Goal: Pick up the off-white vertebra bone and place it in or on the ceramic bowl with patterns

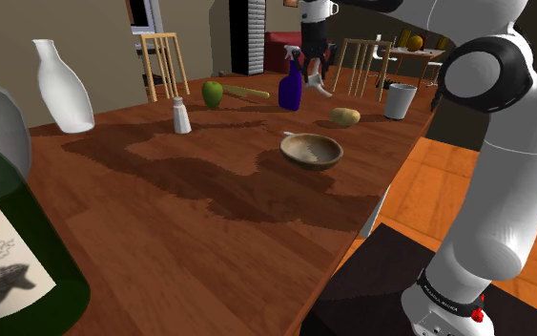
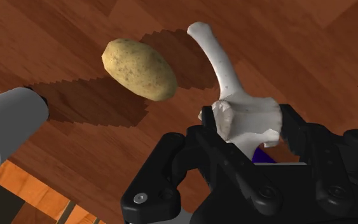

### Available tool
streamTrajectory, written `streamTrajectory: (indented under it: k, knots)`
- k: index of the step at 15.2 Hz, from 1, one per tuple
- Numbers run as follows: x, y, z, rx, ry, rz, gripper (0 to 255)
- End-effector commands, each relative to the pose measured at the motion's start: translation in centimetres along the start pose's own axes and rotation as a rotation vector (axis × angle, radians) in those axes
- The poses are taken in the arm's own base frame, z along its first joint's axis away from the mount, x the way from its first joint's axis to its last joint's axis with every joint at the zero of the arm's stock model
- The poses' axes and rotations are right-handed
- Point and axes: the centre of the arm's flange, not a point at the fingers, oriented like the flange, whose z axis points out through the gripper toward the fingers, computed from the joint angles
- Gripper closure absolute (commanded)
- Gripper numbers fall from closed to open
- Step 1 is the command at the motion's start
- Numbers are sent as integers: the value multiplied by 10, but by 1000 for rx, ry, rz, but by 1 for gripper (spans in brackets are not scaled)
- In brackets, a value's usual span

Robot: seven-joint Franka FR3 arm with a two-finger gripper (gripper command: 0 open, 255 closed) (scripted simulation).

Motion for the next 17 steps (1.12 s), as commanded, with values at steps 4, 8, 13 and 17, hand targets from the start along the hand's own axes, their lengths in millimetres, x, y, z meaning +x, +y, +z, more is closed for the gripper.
streamTrajectory:
  k: [4, 8, 13, 17]
  knots:
    - [-60, -11, -14, 0, 0, 0, 255]
    - [-111, -21, -25, 0, 0, 0, 255]
    - [-174, -34, -38, 0, 0, 0, 255]
    - [-225, -44, -49, 0, 0, 0, 255]
